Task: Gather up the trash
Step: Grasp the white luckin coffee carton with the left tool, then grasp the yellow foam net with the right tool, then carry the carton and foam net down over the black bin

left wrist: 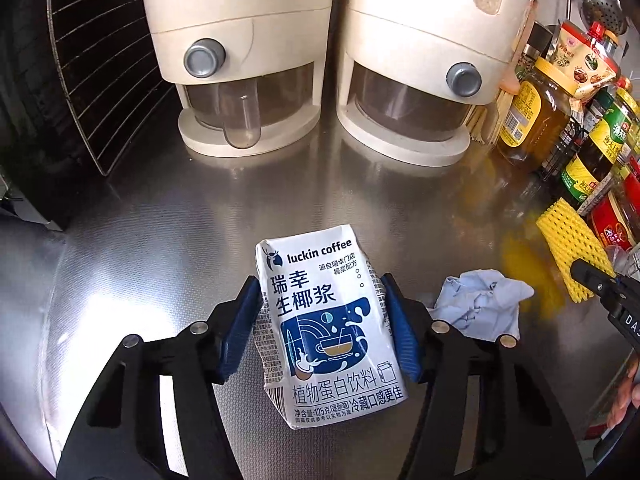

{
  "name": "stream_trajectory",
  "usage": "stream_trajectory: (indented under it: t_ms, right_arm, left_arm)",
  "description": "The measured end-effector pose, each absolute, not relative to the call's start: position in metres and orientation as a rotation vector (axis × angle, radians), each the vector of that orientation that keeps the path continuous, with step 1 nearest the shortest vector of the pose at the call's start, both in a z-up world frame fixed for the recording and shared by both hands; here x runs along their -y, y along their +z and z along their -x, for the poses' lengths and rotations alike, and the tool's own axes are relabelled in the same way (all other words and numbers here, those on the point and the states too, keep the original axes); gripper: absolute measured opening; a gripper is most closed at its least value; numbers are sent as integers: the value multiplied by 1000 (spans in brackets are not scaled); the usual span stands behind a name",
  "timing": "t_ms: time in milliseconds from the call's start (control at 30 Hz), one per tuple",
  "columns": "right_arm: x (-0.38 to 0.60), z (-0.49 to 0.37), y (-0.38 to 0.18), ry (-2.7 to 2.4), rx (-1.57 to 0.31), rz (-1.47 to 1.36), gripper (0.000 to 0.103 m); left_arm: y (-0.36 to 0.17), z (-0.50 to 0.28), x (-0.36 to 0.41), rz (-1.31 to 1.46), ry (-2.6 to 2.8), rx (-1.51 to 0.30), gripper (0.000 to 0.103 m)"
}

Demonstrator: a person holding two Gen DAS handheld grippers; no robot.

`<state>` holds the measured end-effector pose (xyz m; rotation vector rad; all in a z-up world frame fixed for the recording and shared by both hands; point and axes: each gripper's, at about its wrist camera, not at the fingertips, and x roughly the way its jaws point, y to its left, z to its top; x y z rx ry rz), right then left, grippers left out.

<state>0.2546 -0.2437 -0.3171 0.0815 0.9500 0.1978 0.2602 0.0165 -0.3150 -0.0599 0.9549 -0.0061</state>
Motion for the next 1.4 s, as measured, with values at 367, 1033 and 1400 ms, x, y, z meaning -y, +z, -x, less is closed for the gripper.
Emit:
stream_trajectory:
  t_ms: [367,1033,1400]
  right_arm:
    - [234,-187,-269,197,-883,-62,12]
    - [221,-19,-232,240,-796,-65,12]
    - [213,41,-296,277,-853,-155,12]
  left_arm:
    - [-249,-178,-21,38,-8,-856,58]
    - [-244,-12,-6,9,-63,-782,58]
    - [-286,39,9,-38,-118,-758,58]
